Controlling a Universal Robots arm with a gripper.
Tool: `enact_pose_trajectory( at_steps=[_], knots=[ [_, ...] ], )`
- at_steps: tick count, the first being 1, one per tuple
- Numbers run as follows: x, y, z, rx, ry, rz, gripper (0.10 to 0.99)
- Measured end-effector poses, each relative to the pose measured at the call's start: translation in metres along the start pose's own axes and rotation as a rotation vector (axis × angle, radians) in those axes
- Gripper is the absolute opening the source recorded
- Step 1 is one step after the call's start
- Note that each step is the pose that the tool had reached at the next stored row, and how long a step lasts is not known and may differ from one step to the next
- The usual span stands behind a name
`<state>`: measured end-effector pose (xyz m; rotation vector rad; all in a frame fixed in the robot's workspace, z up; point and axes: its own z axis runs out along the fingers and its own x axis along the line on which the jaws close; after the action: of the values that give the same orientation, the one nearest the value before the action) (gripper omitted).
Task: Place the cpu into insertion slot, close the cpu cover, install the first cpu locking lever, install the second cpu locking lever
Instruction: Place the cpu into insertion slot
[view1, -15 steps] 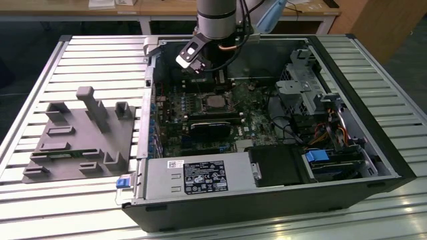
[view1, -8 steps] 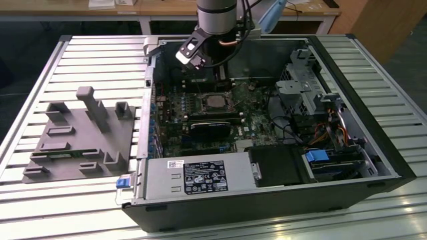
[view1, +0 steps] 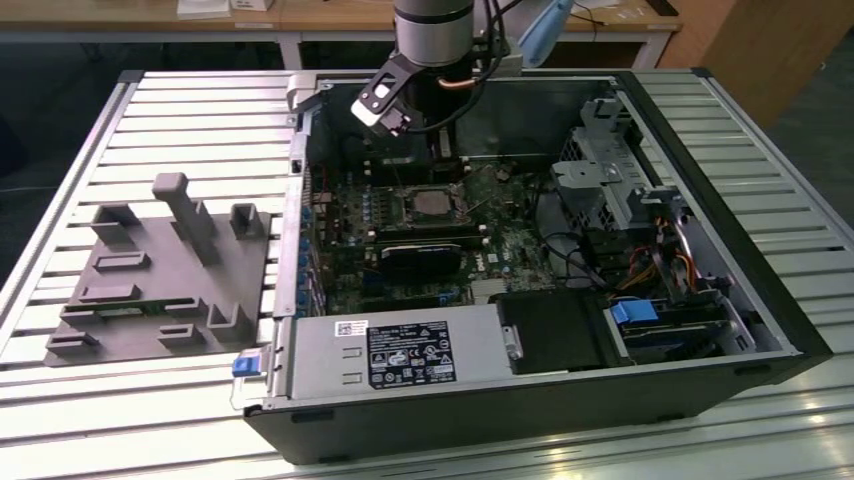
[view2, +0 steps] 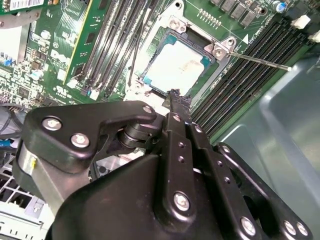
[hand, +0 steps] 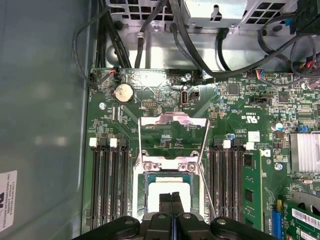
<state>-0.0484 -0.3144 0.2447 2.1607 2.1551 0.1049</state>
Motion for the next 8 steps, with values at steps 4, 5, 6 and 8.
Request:
enact_pose_trajectory(
  at_steps=[4, 5, 6, 8],
  knots=[
    [0.0, 0.0004, 0.0001, 0.033, -0.0002, 0.0, 0.102],
    [0.0, 0.0003, 0.0001, 0.035, -0.0002, 0.0, 0.102],
    [0.0, 0.0003, 0.0001, 0.035, -0.0003, 0.0, 0.102],
    [0.0, 0.0004, 0.0001, 0.035, -0.0001, 0.0, 0.102]
  ],
)
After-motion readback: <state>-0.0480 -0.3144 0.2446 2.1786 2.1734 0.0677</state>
